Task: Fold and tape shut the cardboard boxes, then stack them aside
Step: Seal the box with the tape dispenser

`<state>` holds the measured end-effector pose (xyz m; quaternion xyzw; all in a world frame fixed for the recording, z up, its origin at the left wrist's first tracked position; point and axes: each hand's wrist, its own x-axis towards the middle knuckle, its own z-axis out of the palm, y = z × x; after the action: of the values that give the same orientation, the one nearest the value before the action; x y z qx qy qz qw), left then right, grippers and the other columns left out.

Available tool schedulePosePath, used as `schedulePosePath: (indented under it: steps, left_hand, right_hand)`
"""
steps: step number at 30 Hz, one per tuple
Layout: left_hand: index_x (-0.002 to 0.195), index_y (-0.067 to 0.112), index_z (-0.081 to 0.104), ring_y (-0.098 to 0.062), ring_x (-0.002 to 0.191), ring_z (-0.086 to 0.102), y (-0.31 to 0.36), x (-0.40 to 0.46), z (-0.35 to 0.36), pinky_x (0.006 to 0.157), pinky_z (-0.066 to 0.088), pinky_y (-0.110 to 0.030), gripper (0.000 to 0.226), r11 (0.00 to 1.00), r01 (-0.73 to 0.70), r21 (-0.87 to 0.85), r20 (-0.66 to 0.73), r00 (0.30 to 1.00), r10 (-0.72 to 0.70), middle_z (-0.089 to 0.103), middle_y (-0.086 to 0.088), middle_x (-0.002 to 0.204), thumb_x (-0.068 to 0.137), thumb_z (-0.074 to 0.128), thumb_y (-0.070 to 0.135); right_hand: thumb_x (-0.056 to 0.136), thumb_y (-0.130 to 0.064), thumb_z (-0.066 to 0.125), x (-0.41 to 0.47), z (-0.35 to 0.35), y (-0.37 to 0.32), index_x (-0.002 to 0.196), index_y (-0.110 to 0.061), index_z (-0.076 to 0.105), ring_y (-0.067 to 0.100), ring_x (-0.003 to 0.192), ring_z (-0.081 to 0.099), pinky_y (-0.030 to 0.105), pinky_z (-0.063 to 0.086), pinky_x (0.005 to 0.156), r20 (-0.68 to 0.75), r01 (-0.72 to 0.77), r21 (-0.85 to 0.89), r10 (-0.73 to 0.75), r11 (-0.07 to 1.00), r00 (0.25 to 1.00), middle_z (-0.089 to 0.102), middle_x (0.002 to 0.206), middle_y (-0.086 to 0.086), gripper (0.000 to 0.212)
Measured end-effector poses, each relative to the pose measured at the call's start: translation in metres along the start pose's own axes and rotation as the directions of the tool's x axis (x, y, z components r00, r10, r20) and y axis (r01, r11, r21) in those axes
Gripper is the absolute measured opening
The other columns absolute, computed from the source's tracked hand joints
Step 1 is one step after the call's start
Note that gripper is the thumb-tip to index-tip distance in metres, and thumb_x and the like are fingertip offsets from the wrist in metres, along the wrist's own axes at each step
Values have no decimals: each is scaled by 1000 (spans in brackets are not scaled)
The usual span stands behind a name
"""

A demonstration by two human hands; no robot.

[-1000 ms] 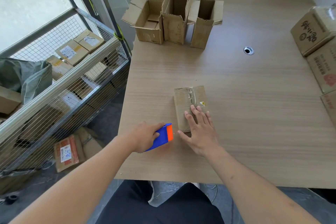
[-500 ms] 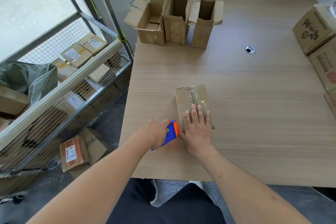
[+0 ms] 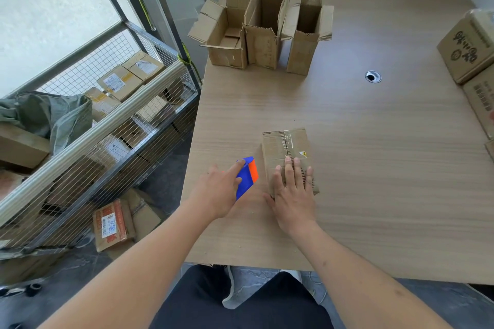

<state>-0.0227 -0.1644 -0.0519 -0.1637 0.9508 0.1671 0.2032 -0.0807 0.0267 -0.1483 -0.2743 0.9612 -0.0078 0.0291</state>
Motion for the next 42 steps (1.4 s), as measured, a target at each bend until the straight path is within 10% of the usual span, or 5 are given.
schedulePosePath:
  steps: [15,20,25,37,42]
  left_hand:
    - [156,57,10,-14,89,56,-51,-4,-48,85,48,-32,77,921,-241,-306,-83,971,226,46,7,108,102,59,31]
    - [153,64,8,-10,99,51,-68,0,-50,88,45,-29,82,912,-271,-310,1,959,285,42,9,114,101,60,26]
    - [150,64,20,-14,105,49,-79,8,-47,99,45,-38,81,906,-265,-332,47,954,296,42,8,117,98,63,19]
    - [145,57,41,-10,114,52,-98,30,-73,100,48,-35,87,846,-301,-439,172,897,408,45,12,121,86,70,0]
    - [140,57,45,-8,119,53,-90,30,-82,101,48,-34,84,826,-307,-473,202,875,441,47,16,126,84,73,0]
  right_hand:
    - [56,18,62,14,-46,72,135,-15,60,30,136,52,43,24,123,-31,230,172,-228,958,973,64,136,-6,86]
    - [92,-30,49,23,-60,44,131,-28,58,29,112,58,39,41,98,-122,126,299,-94,946,988,59,120,-1,40]
    - [79,-91,40,41,-66,-13,157,-44,17,33,134,30,46,27,113,303,-227,88,191,970,934,28,144,12,94]
    - [81,-20,64,62,-70,23,141,-42,52,20,158,1,46,5,128,349,150,384,-294,911,890,13,170,-9,65]
    - [96,-26,71,63,-107,-4,123,-31,72,4,123,61,32,44,111,335,-228,890,-228,395,914,70,129,-9,27]
